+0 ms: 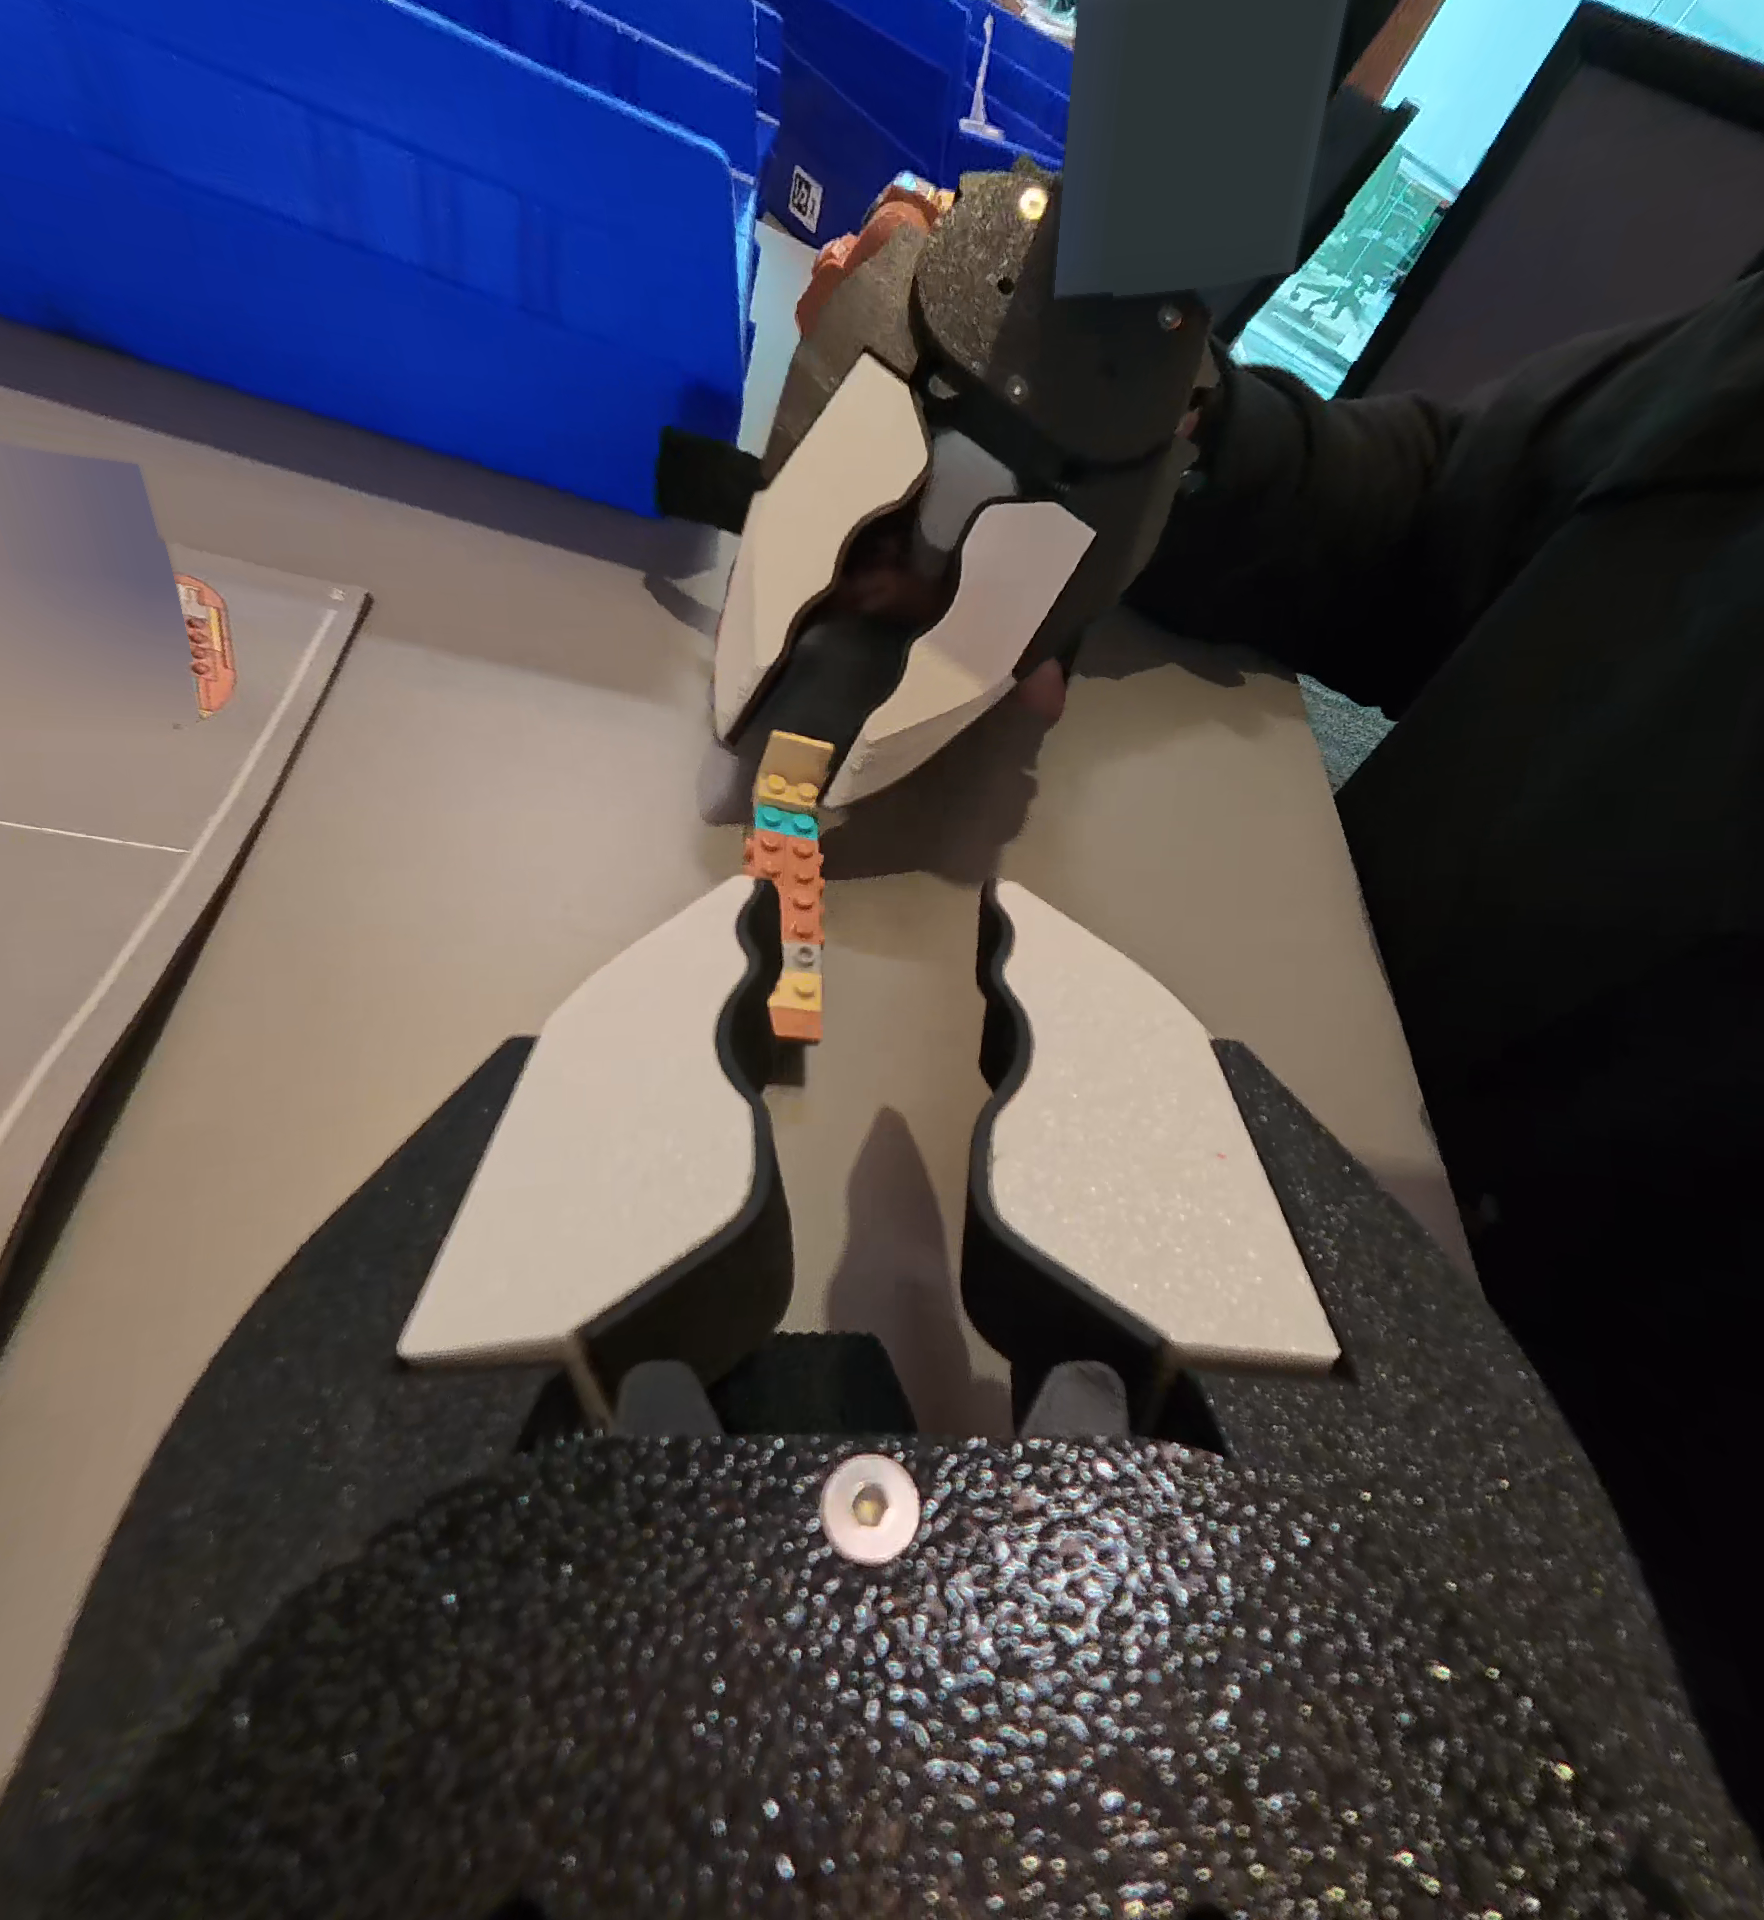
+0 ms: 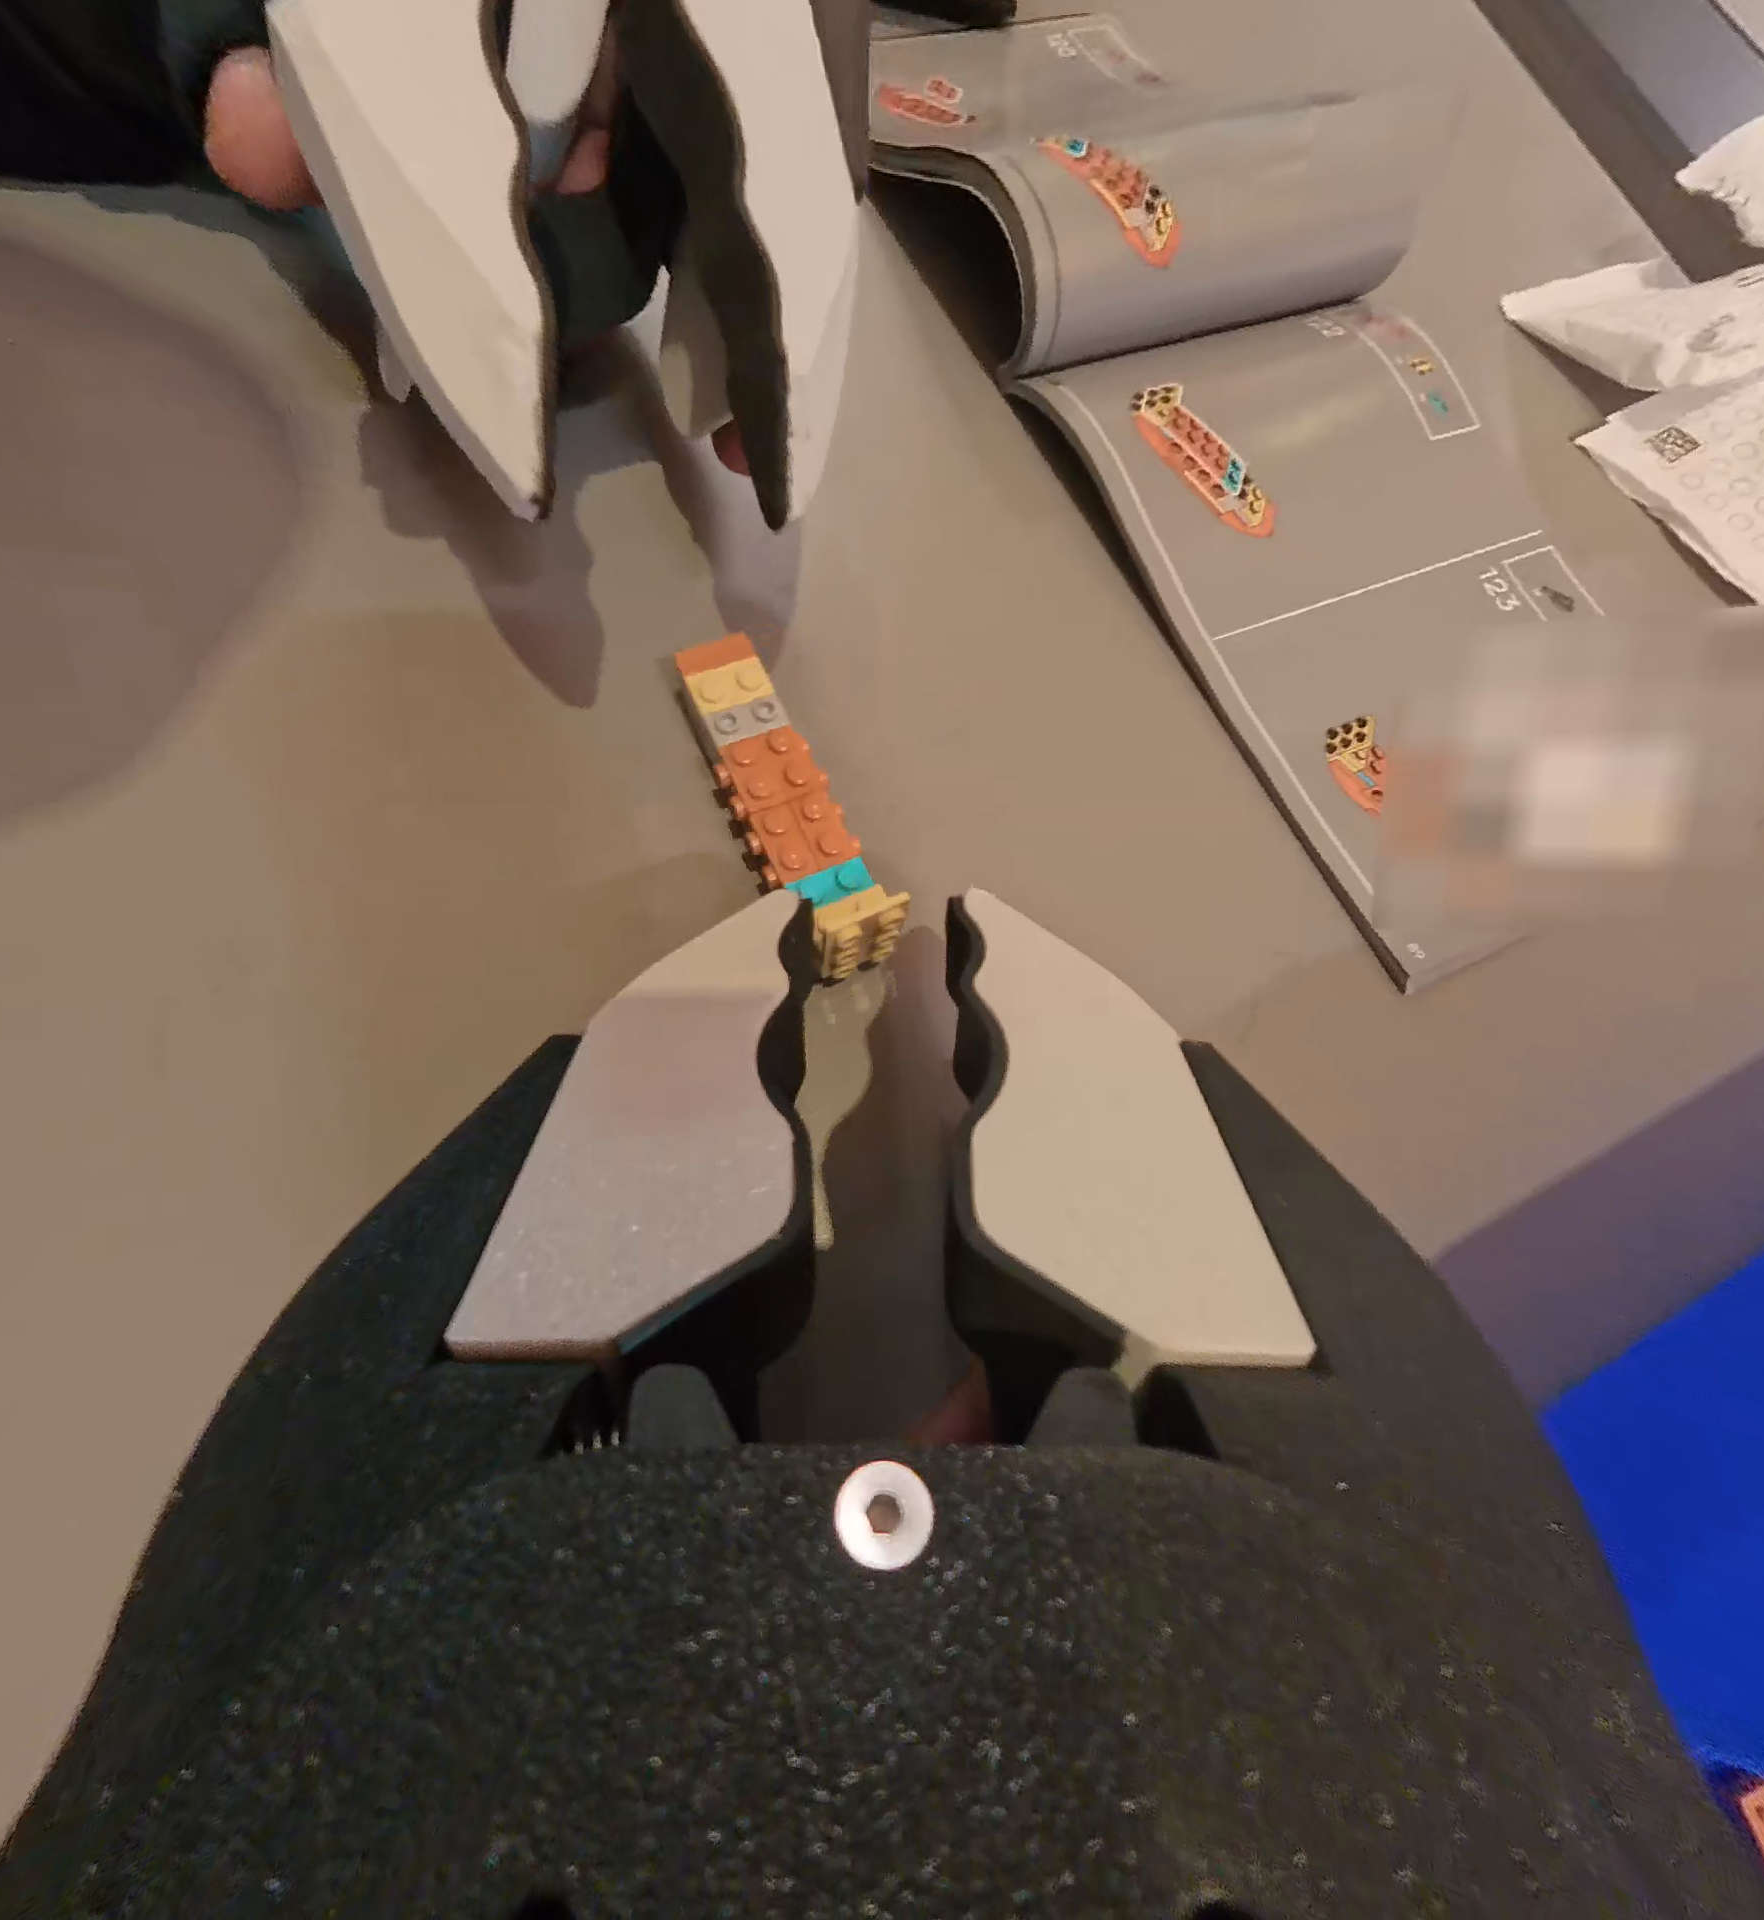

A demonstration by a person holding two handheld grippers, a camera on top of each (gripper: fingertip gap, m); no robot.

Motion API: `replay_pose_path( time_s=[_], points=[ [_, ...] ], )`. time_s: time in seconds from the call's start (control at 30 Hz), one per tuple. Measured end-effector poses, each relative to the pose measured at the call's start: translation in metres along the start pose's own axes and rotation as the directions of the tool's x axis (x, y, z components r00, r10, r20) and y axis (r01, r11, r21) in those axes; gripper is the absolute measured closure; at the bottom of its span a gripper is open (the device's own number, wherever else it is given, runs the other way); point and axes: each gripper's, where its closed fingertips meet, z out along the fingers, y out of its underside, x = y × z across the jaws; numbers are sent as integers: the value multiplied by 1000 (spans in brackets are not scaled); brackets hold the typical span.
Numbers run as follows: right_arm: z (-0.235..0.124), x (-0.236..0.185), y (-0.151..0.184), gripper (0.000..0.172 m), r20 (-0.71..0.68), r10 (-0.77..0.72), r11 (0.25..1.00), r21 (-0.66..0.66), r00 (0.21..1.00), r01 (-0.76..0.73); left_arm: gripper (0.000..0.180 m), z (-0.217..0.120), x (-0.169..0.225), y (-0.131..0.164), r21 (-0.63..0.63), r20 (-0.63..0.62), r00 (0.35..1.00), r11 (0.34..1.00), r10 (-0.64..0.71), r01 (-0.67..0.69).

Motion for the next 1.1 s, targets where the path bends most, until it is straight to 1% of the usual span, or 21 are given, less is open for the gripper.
replay_pose_path(
  time_s=[0.13, 0.23, 0.37, 0.47, 0.53, 0.6, 0.63, 0.67, 0.93, 1.1],
  points=[
    [-1, -4, 1, 146, 26, -13, 1000, -5, 1000, 14, 147, 3, -9, 11, -74, 75, 997, 997, 5, 0],
    [2, -7, 5, 145, 35, -33, 999, -32, 999, 34, 150, 7, -9, 17, -129, 108, 992, 990, 62, -48],
    [6, -8, 9, 146, 20, -66, 995, -70, 998, 67, 149, 14, -13, 30, -240, 178, 971, 964, 161, -115],
    [7, -7, 10, 150, 6, -82, 993, -82, 997, 83, 150, 17, -19, 36, -299, 239, 948, 945, 209, -133],
    [8, -8, 10, 151, 2, -90, 992, -84, 996, 90, 150, 18, -22, 39, -331, 259, 937, 933, 236, -143],
    [8, -9, 9, 152, 4, -103, 991, -82, 995, 103, 152, 19, -22, 41, -353, 263, 929, 922, 262, -160],
    [9, -10, 9, 152, 5, -110, 990, -83, 994, 110, 160, 20, -22, 41, -359, 266, 924, 918, 274, -169],
    [9, -10, 9, 152, 0, -116, 990, -83, 993, 115, 163, 21, -21, 40, -362, 266, 920, 914, 287, -181],
    [9, -10, 8, 153, 11, -101, 992, -79, 995, 101, 163, 21, -21, 42, -395, 259, 898, 887, 355, -237],
    [8, -11, 7, 153, 13, -98, 992, -76, 995, 99, 163, 22, -21, 42, -396, 257, 894, 884, 367, -249]
  ],
)
